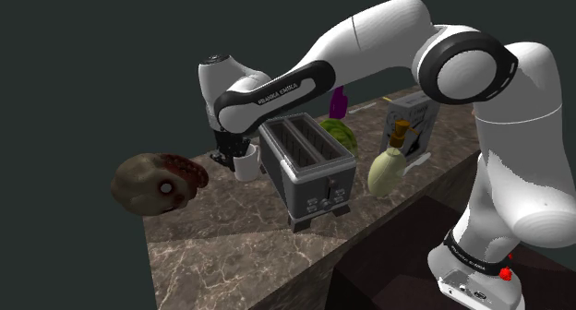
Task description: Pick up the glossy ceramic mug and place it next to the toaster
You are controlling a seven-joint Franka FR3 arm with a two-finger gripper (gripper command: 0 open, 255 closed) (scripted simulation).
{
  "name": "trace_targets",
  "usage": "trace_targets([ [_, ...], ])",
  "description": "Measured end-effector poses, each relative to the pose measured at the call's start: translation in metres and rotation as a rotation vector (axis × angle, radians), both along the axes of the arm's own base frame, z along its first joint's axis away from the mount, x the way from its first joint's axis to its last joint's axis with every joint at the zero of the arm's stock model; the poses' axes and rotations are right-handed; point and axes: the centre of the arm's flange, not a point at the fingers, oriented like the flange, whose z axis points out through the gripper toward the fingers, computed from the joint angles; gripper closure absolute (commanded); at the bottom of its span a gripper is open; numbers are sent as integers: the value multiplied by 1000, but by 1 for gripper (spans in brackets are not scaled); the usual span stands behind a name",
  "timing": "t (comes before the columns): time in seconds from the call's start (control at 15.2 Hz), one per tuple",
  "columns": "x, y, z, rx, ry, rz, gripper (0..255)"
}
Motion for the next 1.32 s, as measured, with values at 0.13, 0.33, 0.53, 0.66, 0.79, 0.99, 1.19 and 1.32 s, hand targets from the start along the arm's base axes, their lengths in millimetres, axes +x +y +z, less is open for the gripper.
trace_targets([
  [0.13, 0, 0, -5, 0, 0, 0, 255],
  [0.33, 0, 0, -6, 0, 0, 0, 255],
  [0.53, 0, 0, -6, 0, 0, -1, 0],
  [0.66, 0, -1, -6, 0, 0, -1, 0],
  [0.79, 0, -1, -6, 0, 0, -1, 0],
  [0.99, 0, 1, 10, 0, 0, -1, 0],
  [1.19, -4, 1, 36, 0, -1, -1, 0],
  [1.32, -4, 2, 42, 0, 0, -1, 0],
])
